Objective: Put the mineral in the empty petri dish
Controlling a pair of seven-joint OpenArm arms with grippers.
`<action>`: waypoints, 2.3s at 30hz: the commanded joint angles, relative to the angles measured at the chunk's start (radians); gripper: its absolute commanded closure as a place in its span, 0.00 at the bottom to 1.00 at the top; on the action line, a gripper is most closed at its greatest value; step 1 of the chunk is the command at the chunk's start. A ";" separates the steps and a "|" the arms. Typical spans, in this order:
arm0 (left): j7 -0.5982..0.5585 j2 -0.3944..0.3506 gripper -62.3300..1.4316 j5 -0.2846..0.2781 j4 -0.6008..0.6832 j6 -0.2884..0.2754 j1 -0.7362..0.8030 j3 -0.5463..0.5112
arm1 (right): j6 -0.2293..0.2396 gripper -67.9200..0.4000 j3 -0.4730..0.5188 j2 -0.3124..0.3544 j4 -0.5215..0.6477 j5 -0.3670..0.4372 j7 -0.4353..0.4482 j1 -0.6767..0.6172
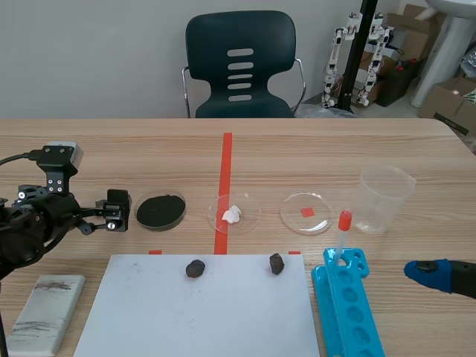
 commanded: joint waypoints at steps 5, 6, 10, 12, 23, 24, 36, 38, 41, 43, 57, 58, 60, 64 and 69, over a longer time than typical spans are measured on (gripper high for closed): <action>-0.013 -0.032 0.00 0.005 0.053 -0.028 -0.008 -0.008 | -0.003 0.13 0.009 0.003 0.009 0.011 0.014 0.000; -0.013 -0.034 0.00 0.005 0.058 -0.032 -0.008 -0.008 | -0.003 0.13 0.009 0.003 0.009 0.011 0.014 0.000; -0.014 -0.045 0.00 0.006 0.085 -0.047 0.009 -0.008 | -0.003 0.13 0.009 0.003 0.009 0.011 0.014 0.000; -0.014 -0.045 0.00 0.010 0.094 -0.047 0.012 -0.008 | -0.003 0.13 0.009 0.003 0.009 0.011 0.014 0.000; -0.014 -0.045 0.00 0.013 0.096 -0.047 0.017 -0.008 | -0.003 0.13 0.009 0.003 0.009 0.011 0.014 0.000; -0.014 -0.045 0.00 0.013 0.096 -0.047 0.017 -0.008 | -0.003 0.13 0.009 0.003 0.009 0.011 0.014 0.000; -0.014 -0.045 0.00 0.013 0.096 -0.047 0.017 -0.008 | -0.003 0.13 0.009 0.003 0.009 0.011 0.014 0.000; -0.014 -0.045 0.00 0.013 0.096 -0.047 0.017 -0.008 | -0.003 0.13 0.009 0.003 0.009 0.011 0.014 0.000; -0.014 -0.045 0.00 0.013 0.096 -0.043 0.017 -0.008 | -0.003 0.13 0.009 0.003 0.009 0.011 0.014 0.000; -0.014 -0.045 0.00 0.013 0.096 -0.043 0.017 -0.008 | -0.003 0.13 0.009 0.003 0.009 0.011 0.014 0.000; -0.014 -0.045 0.00 0.013 0.096 -0.043 0.016 -0.008 | -0.003 0.13 0.009 0.003 0.009 0.011 0.014 0.000; -0.014 -0.045 0.00 0.013 0.096 -0.043 0.016 -0.008 | -0.003 0.13 0.009 0.003 0.009 0.011 0.014 0.000; -0.014 -0.045 0.00 0.013 0.096 -0.043 0.016 -0.008 | -0.003 0.13 0.009 0.003 0.009 0.011 0.014 0.000; -0.014 -0.045 0.00 0.013 0.096 -0.043 0.016 -0.008 | -0.003 0.13 0.009 0.003 0.009 0.011 0.014 0.000; -0.014 -0.045 0.00 0.013 0.096 -0.043 0.016 -0.008 | -0.003 0.13 0.009 0.003 0.009 0.011 0.014 0.000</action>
